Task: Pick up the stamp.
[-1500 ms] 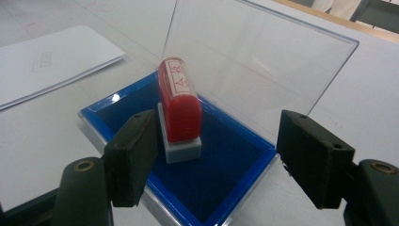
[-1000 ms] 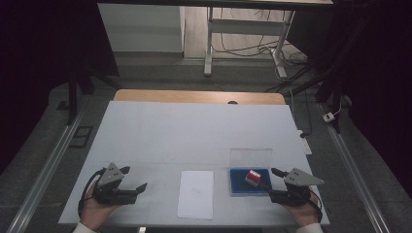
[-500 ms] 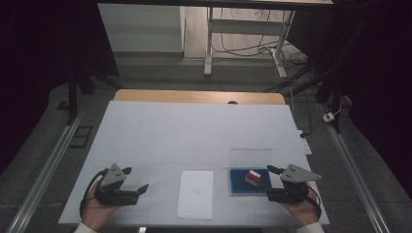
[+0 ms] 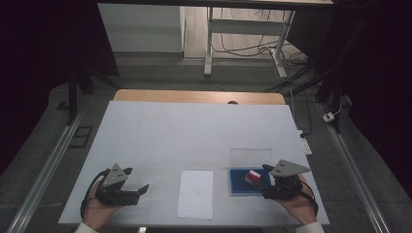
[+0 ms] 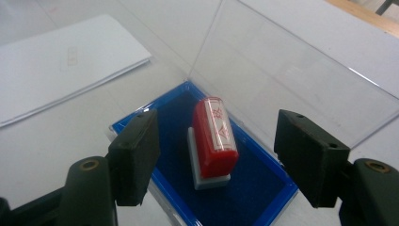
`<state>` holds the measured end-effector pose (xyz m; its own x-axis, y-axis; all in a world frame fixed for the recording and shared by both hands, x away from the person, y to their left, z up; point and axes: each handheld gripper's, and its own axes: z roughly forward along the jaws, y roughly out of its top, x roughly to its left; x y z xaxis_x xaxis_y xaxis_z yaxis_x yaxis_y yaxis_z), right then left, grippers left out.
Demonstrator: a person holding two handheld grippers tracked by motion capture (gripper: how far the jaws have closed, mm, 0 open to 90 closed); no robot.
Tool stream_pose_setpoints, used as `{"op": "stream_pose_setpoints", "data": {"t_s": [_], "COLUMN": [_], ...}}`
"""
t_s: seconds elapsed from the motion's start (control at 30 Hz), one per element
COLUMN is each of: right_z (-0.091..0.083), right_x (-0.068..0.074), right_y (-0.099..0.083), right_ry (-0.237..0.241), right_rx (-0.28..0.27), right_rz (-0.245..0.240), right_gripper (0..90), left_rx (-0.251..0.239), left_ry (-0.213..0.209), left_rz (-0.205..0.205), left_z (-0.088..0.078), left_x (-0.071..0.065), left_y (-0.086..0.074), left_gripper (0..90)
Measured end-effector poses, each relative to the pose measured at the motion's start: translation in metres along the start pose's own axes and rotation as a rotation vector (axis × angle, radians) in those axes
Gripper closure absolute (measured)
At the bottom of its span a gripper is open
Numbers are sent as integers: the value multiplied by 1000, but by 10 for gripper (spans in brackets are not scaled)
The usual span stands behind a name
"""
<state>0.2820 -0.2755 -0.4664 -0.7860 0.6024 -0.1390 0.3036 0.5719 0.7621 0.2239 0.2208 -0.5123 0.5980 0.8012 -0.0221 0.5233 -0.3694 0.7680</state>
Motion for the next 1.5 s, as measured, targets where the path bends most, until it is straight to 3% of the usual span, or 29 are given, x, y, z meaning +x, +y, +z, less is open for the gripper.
{"op": "stream_pose_setpoints", "data": {"t_s": [0.1, 0.23, 0.37, 0.53, 1.13, 1.5], "right_z": [6, 16, 23, 30, 30, 31], "right_x": [0, -2, -3, -1, -5, -5], "right_y": [7, 17, 18, 12, 4, 3], "right_ry": [0, 38, 39, 41, 65, 48], "right_rx": [50, 131, 167, 169, 169, 171], "right_rz": [-12, -12, -17, -11, -4, 1], "right_gripper": [320, 329, 341, 404, 656, 695], "left_rx": [2, 2, 5, 3, 16, 23], "left_ry": [1, 1, -1, 0, 5, 3], "left_rz": [-1, -6, -1, 2, 5, 12], "left_z": [1, 1, 3, 4, 6, 7], "left_x": [1, 2, 2, 2, 1, 1], "left_y": [0, 0, 0, 0, -2, -2], "left_gripper": [149, 149, 149, 148, 149, 149]}}
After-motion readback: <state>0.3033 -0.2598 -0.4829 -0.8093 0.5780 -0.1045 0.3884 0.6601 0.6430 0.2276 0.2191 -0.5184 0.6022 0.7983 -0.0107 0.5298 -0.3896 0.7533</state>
